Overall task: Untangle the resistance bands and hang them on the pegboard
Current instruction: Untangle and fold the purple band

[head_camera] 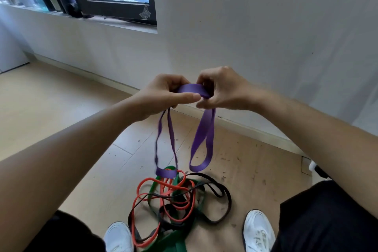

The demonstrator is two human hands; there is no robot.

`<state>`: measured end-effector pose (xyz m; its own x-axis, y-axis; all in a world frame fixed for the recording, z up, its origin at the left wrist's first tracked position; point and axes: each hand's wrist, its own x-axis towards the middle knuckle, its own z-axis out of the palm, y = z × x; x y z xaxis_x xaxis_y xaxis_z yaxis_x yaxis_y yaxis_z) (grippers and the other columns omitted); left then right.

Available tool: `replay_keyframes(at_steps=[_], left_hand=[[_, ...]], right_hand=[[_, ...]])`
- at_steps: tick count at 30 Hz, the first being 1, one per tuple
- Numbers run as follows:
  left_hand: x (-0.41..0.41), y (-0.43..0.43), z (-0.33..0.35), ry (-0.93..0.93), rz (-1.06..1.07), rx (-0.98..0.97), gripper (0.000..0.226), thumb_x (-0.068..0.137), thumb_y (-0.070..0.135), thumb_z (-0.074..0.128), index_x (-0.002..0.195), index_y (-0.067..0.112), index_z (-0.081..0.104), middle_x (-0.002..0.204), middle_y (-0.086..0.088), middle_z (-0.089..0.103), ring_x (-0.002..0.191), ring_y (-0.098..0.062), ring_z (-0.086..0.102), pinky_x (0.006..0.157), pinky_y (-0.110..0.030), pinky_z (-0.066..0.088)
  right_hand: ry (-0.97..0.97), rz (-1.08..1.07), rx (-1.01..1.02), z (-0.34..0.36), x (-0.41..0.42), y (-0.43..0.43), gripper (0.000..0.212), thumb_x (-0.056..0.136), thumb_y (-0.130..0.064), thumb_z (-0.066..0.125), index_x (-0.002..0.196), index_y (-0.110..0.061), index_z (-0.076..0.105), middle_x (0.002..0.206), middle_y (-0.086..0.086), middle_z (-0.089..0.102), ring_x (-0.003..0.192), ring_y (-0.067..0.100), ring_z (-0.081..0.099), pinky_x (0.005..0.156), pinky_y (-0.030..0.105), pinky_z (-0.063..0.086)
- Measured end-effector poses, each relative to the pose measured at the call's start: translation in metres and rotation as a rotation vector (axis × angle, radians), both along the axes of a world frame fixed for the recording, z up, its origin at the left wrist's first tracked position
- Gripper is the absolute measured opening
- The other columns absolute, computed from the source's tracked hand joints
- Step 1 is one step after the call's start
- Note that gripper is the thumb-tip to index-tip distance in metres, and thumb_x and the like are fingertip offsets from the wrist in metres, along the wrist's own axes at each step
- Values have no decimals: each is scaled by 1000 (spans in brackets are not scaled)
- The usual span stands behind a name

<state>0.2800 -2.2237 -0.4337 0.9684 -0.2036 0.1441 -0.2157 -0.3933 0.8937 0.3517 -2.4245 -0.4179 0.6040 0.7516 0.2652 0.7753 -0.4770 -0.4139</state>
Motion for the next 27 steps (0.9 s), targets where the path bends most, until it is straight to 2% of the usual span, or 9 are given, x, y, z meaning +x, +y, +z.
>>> replay_keyframes(at_steps=[3,6,10,13,16,19,21,25,27], left_hand=[[-1,-1,-1,-41,17,19,21,87,26,78,99,10,72,69,8,61,62,-6,53,59,-18,45],[-2,0,-1,-67,41,-23,29,83,36,77,98,12,72,73,1,58,66,-13,50,61,-21,44],[-1,10,1,-82,90,-116,27,83,38,77,94,14,71,72,0,54,66,-16,47,64,-25,43],[-1,24,1,-67,108,-126,26,84,39,78,93,16,71,70,2,54,65,-14,48,64,-23,45],[-3,39,0,0,91,-61,39,77,46,82,96,14,69,69,4,58,63,-12,52,63,-20,47],[-6,42,-4,61,48,49,49,75,43,84,105,8,69,76,1,63,67,-11,59,67,-21,53],[-8,35,-7,54,34,117,47,75,39,81,108,8,69,78,-2,63,69,-9,62,69,-23,55],[-7,15,-3,-16,36,84,30,82,32,79,97,9,69,75,-3,60,63,-7,58,62,-18,51],[-4,11,-1,-53,66,72,32,83,37,76,96,8,70,73,-1,57,63,-7,54,59,-18,48]], right_hand=[[266,64,-25,-17,4,0,29,75,-19,88,94,-8,69,83,4,69,73,14,65,64,19,51],[468,78,63,-34,8,0,24,80,-14,84,98,-5,71,92,12,71,81,18,69,71,21,56],[611,78,16,-57,13,2,22,85,-17,80,105,-11,72,101,8,74,94,21,72,86,30,59],[623,76,21,-61,17,-1,17,87,-19,79,102,-13,73,99,8,74,94,22,73,86,31,59],[579,46,81,-50,22,-8,18,87,-20,78,103,-11,74,97,13,74,90,27,72,83,41,57],[539,26,166,-32,23,-13,27,89,-19,76,114,-11,72,100,15,74,84,17,68,78,34,54],[520,37,237,-21,21,-13,35,88,-18,77,121,-10,69,101,15,74,85,18,69,79,31,56],[446,75,274,-11,10,-7,41,84,-17,81,122,-8,67,99,6,76,89,20,74,81,26,60],[466,92,250,-15,6,-4,42,83,-16,82,121,-6,68,99,6,76,89,21,74,80,26,59]])
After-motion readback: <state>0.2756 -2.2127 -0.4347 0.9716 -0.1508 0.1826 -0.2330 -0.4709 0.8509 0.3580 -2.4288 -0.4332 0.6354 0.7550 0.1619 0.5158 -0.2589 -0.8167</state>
